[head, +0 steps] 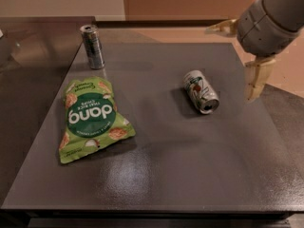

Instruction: Place 7up can upright

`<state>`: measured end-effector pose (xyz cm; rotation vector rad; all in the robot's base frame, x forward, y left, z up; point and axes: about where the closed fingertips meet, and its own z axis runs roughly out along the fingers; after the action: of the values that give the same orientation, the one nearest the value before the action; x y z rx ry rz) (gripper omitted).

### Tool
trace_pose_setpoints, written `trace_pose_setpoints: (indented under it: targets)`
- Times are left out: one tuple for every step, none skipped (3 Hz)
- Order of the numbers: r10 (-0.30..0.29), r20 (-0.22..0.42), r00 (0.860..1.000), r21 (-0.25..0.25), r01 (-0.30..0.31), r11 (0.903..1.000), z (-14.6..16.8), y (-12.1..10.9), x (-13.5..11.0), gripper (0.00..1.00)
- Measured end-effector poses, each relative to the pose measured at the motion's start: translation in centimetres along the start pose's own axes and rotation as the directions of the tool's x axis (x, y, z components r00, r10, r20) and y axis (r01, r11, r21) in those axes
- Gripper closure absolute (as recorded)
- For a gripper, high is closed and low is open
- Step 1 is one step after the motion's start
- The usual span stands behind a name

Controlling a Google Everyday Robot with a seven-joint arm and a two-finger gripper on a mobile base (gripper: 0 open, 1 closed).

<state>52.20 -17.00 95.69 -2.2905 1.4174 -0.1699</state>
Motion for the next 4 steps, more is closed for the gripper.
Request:
trace_pose_setpoints:
  targets:
    - [-0.208, -0.014, 0.978, 0.009, 0.208, 0.9782, 0.50, -1.32, -0.73, 0.00]
    - [-0.408, -0.033, 0.912, 0.000, 0.408, 0.9130, 0.78, -2.28, -0.98, 0.00]
    - [-0.466, -0.034, 0.884, -0.002, 0.466, 0.8848, 0.78, -2.30, -1.03, 0.00]
    - [-0.466, -0.034, 0.884, -0.002, 0.466, 0.8848, 0.78, -2.30, -1.04, 0.00]
